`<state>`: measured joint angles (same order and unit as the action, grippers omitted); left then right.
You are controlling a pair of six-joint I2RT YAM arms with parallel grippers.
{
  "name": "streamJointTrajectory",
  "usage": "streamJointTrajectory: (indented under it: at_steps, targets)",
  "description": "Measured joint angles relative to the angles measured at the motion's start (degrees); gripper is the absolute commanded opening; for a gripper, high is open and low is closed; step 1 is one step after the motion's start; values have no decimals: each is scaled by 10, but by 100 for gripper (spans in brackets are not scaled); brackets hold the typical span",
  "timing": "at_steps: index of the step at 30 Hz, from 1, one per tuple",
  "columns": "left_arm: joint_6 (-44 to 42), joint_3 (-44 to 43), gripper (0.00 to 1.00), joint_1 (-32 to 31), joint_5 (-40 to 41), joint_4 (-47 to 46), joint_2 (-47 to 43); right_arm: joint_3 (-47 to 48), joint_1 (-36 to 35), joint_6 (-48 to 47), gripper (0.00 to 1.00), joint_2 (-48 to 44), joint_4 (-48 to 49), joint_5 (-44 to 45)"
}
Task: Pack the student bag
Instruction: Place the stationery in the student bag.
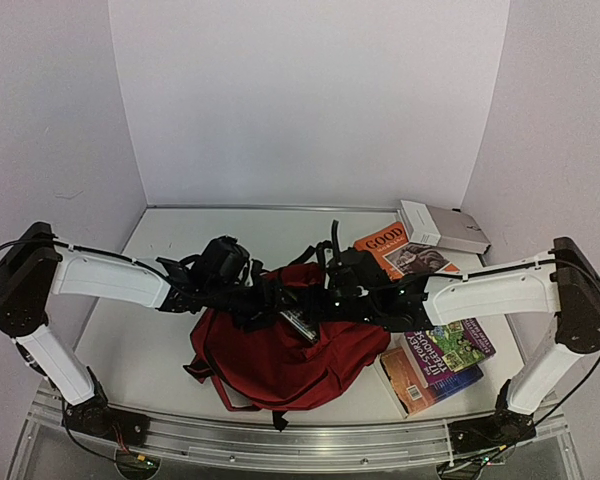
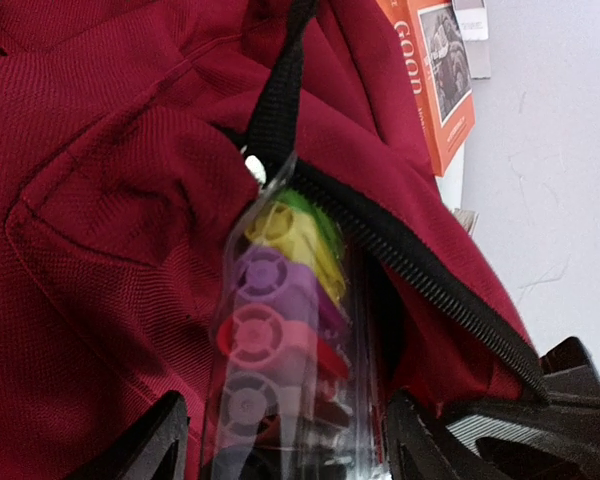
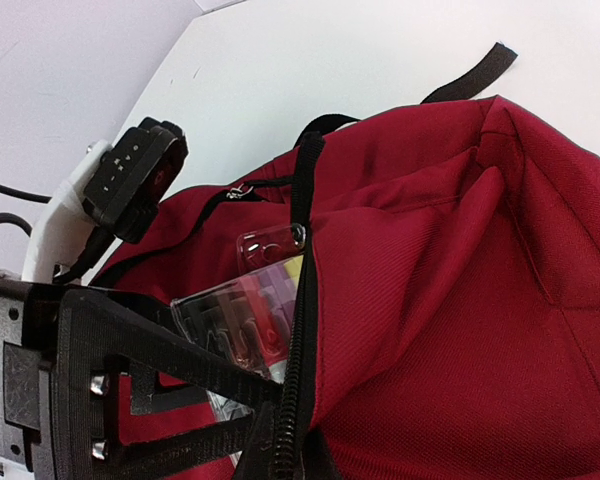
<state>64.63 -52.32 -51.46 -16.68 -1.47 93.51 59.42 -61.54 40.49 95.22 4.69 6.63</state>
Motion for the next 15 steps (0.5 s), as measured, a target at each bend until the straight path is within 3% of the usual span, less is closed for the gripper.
streamJointTrajectory:
  at_steps: [7,15]
  targets:
    - [11,11,26,-4,-6,-5,-14,1,0,-1,0,2,0,-1]
    - [18,-7,4,-3,-32,-33,8,8,-1,-24,0,5,-14,-12]
